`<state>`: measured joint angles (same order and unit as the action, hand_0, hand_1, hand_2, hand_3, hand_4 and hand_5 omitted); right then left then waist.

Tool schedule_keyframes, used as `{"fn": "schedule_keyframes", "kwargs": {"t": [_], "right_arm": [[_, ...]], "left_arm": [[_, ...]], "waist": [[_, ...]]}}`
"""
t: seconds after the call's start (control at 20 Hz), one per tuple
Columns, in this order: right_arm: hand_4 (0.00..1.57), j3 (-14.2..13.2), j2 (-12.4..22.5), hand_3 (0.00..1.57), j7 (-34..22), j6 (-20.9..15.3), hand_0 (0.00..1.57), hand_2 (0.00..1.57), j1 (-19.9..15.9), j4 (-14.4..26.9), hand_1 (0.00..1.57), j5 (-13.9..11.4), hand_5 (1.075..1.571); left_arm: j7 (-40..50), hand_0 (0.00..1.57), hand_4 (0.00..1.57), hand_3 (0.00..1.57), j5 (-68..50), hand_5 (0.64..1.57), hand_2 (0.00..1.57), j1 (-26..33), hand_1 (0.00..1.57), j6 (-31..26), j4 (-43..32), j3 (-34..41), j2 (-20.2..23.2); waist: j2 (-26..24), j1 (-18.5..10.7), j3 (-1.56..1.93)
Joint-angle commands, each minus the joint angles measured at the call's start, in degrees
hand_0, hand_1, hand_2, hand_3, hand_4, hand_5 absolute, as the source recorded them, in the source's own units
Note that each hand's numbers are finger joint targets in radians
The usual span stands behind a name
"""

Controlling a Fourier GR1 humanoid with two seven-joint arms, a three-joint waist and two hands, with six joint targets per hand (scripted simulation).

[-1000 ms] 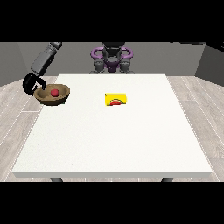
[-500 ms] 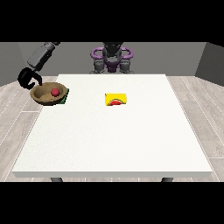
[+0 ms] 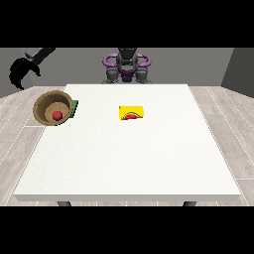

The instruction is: Pick the cup and pour the ball into the bowl, then pick the bowl and place it on the pad

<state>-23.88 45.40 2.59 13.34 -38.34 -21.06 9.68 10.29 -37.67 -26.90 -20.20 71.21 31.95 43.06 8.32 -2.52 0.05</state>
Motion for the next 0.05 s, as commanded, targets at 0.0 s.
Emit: {"fn": "schedule_keyframes", "kwargs": {"t": [0.0], "right_arm": [[0.7,2.2,-4.6,0.0,-1.2,1.1,0.0,0.0,-3.8,-5.0,0.0,-0.1,1.219]], "left_arm": [[0.8,0.0,0.98,0.0,3.5,1.57,0.0,2.7,0.0,1.6,-2.1,-3.7,-3.3]], "waist": [[-10.6,2.9,-0.28]]}}
